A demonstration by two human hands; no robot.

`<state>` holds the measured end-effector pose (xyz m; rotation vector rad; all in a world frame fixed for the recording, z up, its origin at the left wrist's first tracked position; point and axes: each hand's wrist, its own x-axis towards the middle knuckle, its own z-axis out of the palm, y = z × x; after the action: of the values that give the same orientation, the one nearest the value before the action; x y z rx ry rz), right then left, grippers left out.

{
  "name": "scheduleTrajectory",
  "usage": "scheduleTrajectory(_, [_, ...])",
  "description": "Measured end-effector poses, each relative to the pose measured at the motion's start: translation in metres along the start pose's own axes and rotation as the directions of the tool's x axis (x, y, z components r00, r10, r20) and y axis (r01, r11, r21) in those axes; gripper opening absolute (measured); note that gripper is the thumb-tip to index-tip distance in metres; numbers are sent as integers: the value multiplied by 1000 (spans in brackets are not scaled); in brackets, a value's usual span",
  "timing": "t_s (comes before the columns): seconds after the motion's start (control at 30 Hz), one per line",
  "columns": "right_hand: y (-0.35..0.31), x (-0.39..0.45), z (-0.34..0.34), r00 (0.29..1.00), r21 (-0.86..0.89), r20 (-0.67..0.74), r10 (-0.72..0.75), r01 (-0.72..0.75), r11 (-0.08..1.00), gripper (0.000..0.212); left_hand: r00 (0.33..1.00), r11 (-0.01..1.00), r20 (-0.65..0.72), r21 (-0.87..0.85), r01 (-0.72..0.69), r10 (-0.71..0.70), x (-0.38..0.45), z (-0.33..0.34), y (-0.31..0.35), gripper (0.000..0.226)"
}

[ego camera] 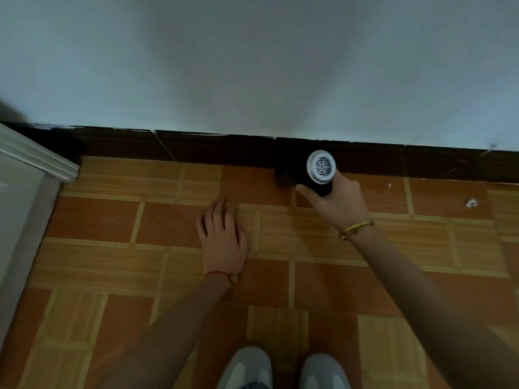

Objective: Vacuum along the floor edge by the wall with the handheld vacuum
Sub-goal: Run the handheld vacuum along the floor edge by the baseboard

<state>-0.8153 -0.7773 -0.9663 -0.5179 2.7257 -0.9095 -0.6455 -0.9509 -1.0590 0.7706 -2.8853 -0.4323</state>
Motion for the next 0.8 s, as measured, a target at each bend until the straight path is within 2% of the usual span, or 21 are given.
scheduleTrajectory(0.17, [8, -10, -17, 989, -5, -88, 116, -117, 993, 60, 999, 1000, -30, -5, -18, 18, 0, 3, -1, 49])
scheduleTrajectory(0.37, [4, -18, -20, 990, -49, -58, 129, -132, 990, 63, 999, 1000, -37, -7, -19, 19, 0, 5, -2, 50])
scheduleTrajectory(0.5, [15, -19, -29, 970, 0, -131, 206, -208, 978, 61, 999, 1000, -42, -11, -20, 19, -1, 6, -2, 51])
scheduleTrajectory(0.7, [5, -24, -18, 988, 3, -81, 131, -132, 991, 63, 998, 1000, -52, 0, -24, 24, -1, 6, -2, 50])
scheduleTrajectory(0.8, [10, -23, -19, 980, 16, -106, 167, -166, 986, 62, 999, 1000, -47, 3, -27, 27, -1, 5, -2, 51])
